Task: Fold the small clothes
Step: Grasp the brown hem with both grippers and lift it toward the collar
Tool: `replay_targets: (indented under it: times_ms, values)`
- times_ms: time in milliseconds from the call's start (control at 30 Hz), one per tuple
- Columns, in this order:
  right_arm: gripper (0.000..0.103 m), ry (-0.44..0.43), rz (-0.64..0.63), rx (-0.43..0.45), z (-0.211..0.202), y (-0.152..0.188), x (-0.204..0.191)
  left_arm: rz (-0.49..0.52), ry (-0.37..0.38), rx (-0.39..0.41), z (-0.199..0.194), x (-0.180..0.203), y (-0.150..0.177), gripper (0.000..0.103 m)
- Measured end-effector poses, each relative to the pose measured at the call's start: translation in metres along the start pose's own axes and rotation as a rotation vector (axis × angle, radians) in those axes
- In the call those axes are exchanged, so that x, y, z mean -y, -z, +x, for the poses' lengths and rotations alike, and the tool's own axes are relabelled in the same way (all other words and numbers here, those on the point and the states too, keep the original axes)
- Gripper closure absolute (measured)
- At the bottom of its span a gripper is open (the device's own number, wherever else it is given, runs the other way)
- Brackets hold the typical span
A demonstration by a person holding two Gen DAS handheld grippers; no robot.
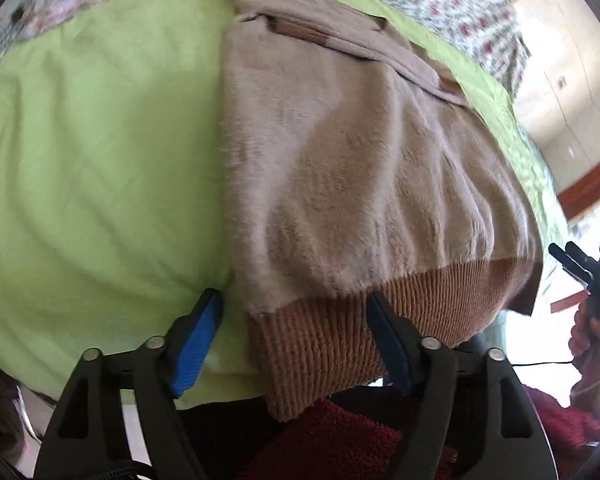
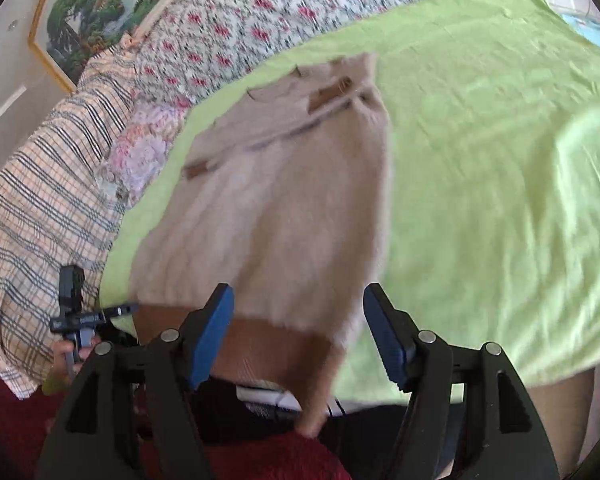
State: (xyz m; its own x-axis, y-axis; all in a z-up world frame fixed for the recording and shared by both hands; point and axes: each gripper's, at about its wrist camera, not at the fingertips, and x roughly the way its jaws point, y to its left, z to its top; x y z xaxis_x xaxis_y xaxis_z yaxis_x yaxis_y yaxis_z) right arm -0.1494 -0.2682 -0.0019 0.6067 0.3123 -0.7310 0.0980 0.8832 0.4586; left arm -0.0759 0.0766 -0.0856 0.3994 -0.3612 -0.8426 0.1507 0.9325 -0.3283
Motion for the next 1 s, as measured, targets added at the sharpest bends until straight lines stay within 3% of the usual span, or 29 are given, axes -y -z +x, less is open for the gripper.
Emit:
replay_targets:
  times_ms: [133, 167, 200, 233, 267, 300, 333, 433, 533, 667, 767, 833, 900, 967, 1000]
  values:
    - [0.035, -0.069, 0.028, -0.083, 0.020, 0.022, 0.008, 0.056, -0.003, 0.001, 0.004, 0.008, 0.001, 0.028]
    - [0.037, -0.085, 0.033, -0.097, 0.027, 0.025, 0.007, 0.066, 0.000, 0.003, 0.005, 0.009, 0.001, 0.031]
    - [0.039, -0.099, 0.031, -0.108, 0.036, 0.028, 0.005, 0.081, 0.001, 0.005, 0.005, 0.011, 0.001, 0.043]
    - [0.049, -0.100, 0.032, -0.105, 0.040, 0.030, 0.005, 0.099, 0.001, 0.006, 0.005, 0.012, 0.002, 0.060]
    - [0.063, -0.098, 0.038, -0.101, 0.044, 0.029, 0.005, 0.106, 0.003, 0.004, 0.006, 0.012, 0.002, 0.069]
    - [0.072, -0.096, 0.052, -0.101, 0.048, 0.029, 0.006, 0.109, 0.012, 0.001, 0.006, 0.011, 0.001, 0.088]
    - [0.096, -0.101, 0.062, -0.104, 0.049, 0.028, 0.008, 0.110, 0.032, -0.003, 0.005, 0.009, -0.001, 0.094]
    - [0.096, -0.180, 0.057, -0.068, 0.029, 0.027, 0.010, 0.132, 0.030, 0.043, -0.013, 0.007, 0.000, 0.097]
    - [0.096, -0.231, 0.026, -0.025, 0.000, 0.027, 0.014, 0.112, 0.082, 0.086, -0.028, -0.002, 0.002, 0.097]
    - [0.096, -0.245, 0.032, -0.039, 0.004, 0.026, 0.020, 0.103, 0.107, 0.046, -0.012, -0.006, 0.001, 0.096]
    - [0.095, -0.280, 0.037, -0.068, 0.020, 0.027, 0.013, 0.092, 0.137, -0.004, 0.001, -0.004, 0.000, 0.083]
    - [0.092, -0.279, 0.048, -0.087, 0.029, 0.029, 0.013, 0.086, 0.172, -0.030, 0.008, -0.005, 0.003, 0.067]
    - [0.086, -0.245, 0.056, -0.105, 0.040, 0.031, 0.015, 0.085, 0.186, -0.032, 0.011, -0.004, 0.003, 0.062]
    - [0.083, -0.253, 0.072, -0.109, 0.047, 0.032, 0.018, 0.093, 0.186, -0.022, 0.013, -0.003, 0.002, 0.066]
    - [0.083, -0.274, 0.082, -0.105, 0.050, 0.032, 0.017, 0.102, 0.178, -0.013, 0.013, -0.001, 0.001, 0.076]
